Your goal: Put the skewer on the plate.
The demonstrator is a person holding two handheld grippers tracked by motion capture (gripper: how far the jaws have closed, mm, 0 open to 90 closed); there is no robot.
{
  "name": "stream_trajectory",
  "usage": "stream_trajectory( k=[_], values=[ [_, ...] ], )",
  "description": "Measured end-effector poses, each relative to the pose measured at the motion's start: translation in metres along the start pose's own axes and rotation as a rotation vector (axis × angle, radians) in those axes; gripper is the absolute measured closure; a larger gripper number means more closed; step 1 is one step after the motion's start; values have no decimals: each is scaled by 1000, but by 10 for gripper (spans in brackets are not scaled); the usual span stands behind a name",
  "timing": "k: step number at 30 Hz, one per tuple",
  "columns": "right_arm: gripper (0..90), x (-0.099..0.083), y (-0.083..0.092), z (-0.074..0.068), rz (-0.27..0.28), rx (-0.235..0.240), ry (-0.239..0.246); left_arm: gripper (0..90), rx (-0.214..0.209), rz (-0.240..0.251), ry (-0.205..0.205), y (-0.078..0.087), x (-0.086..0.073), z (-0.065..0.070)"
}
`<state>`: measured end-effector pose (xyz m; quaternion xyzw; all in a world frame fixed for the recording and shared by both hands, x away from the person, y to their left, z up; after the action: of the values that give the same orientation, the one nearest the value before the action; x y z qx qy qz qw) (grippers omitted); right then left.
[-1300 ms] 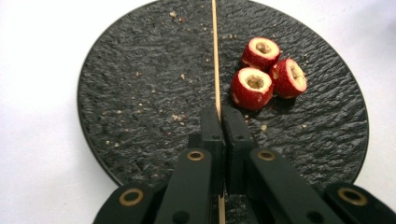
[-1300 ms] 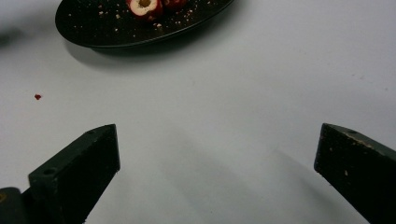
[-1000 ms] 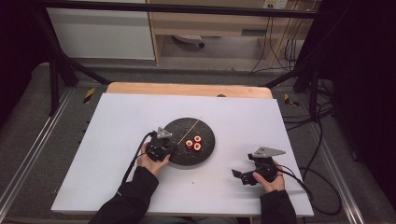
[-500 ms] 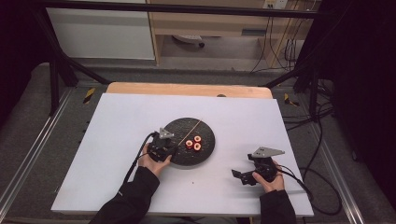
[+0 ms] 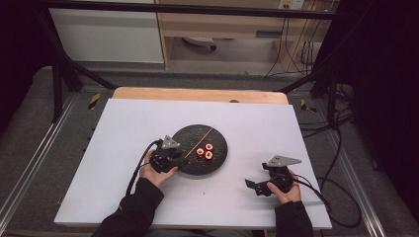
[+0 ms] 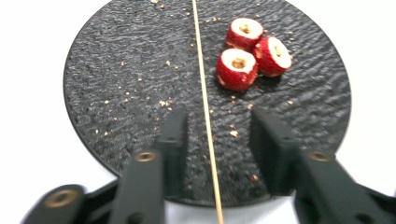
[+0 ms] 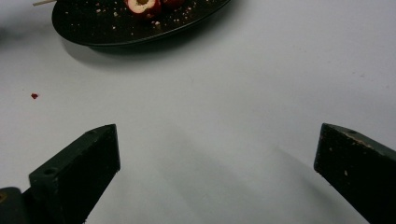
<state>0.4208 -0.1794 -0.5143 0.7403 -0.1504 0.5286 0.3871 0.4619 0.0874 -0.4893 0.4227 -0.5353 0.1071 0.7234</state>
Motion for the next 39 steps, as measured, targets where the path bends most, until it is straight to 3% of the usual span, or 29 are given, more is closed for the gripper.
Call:
stream_trajectory(
  k=[7,10,17,27,39],
  values=[
    [14,1,0,0,5,1,-1,343,-32,-5,-13,21,-7,-4],
    [14,1,0,-1,5,2,-4,272,-34,-3,-28,31,-12,-9],
    [13,0,0,-1,4,3,-9,157,-34,20,-17,55,-29,-20],
    [12,-2,-2,-1,-4,3,-3,69,-1,71,29,86,-53,-39],
    [10,-3,-1,-3,-14,3,-15,61,31,55,21,100,-78,-50]
  ],
)
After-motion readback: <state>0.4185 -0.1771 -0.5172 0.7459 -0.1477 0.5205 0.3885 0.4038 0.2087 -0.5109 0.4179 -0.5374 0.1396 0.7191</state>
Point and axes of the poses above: each handheld gripper's, and its own axes: y roughly backward along the jaws, x roughly out of its top, z roughly to its right, the point moved 10 cm from there along -y, roughly forward along the jaws, and after that the axes turned 13 degrees about z, right-handed, at the moved point
